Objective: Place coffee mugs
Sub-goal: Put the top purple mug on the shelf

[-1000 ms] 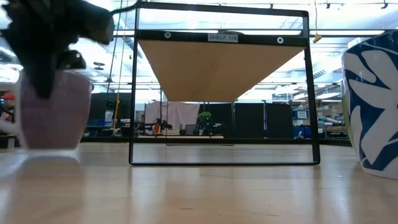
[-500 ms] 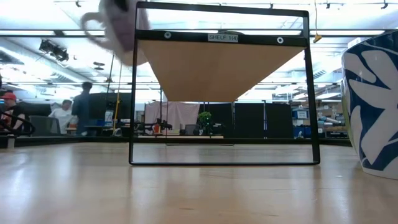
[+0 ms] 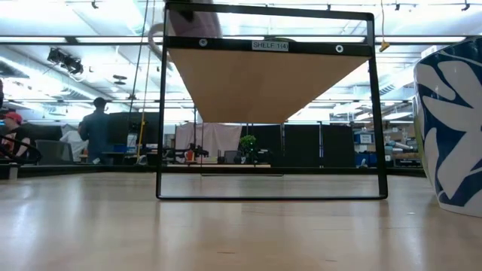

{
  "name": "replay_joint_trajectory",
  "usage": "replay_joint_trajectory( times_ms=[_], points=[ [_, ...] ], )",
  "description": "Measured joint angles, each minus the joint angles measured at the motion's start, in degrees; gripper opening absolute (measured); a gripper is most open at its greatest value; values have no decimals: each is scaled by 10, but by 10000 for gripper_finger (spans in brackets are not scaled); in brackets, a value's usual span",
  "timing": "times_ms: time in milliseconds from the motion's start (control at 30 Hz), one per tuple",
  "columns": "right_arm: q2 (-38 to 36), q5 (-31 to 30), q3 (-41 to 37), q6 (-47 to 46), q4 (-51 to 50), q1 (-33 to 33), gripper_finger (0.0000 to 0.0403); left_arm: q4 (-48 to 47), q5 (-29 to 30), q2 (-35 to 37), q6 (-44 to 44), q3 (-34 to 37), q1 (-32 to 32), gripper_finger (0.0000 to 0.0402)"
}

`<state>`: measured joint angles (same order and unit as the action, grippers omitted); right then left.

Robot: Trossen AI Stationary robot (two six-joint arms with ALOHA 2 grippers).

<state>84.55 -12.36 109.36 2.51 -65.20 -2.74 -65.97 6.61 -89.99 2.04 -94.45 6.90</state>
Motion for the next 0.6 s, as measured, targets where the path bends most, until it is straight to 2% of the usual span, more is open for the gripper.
replay_joint_trajectory(
  times_ms=[400, 600],
  points=[
    [0, -1, 0, -11, 2, 0, 145, 31, -14, -29, -85, 0, 0, 32],
    [0, 0, 0, -15, 6, 0, 145, 26, -22, -40, -91, 2, -4, 30]
  ],
)
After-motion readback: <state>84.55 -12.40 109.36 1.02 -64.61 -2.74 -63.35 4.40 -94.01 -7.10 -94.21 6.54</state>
